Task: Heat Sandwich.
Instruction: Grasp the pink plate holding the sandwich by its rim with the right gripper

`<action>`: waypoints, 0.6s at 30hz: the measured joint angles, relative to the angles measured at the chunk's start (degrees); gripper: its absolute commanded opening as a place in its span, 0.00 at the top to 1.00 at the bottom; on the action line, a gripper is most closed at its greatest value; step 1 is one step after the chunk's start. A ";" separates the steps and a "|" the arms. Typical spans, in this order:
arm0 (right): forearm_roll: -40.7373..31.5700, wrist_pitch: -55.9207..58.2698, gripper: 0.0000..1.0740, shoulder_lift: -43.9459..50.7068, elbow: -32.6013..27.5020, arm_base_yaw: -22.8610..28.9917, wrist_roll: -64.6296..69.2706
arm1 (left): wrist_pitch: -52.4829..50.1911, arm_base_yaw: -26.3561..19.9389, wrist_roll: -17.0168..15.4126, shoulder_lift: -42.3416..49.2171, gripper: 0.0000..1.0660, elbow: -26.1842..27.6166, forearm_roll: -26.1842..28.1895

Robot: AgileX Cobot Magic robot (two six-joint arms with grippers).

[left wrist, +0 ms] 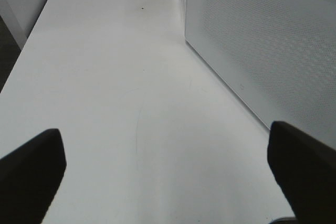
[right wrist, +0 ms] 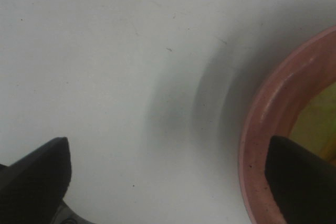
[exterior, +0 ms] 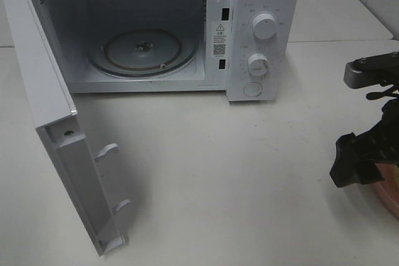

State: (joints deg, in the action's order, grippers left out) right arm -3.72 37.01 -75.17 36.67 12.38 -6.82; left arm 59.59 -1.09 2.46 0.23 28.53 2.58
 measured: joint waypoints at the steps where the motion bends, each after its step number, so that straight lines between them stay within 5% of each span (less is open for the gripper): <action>1: 0.00 0.00 0.09 0.00 0.00 0.00 0.00 | 0.00 0.00 0.00 0.00 0.05 0.00 0.00; 18: 5.90 1.89 0.12 -11.00 7.33 -0.23 9.05 | 0.00 0.00 0.00 0.00 0.05 0.00 0.00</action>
State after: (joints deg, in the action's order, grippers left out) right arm 2.18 38.90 -86.17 44.00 12.15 2.23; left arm 59.59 -1.09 2.46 0.23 28.53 2.58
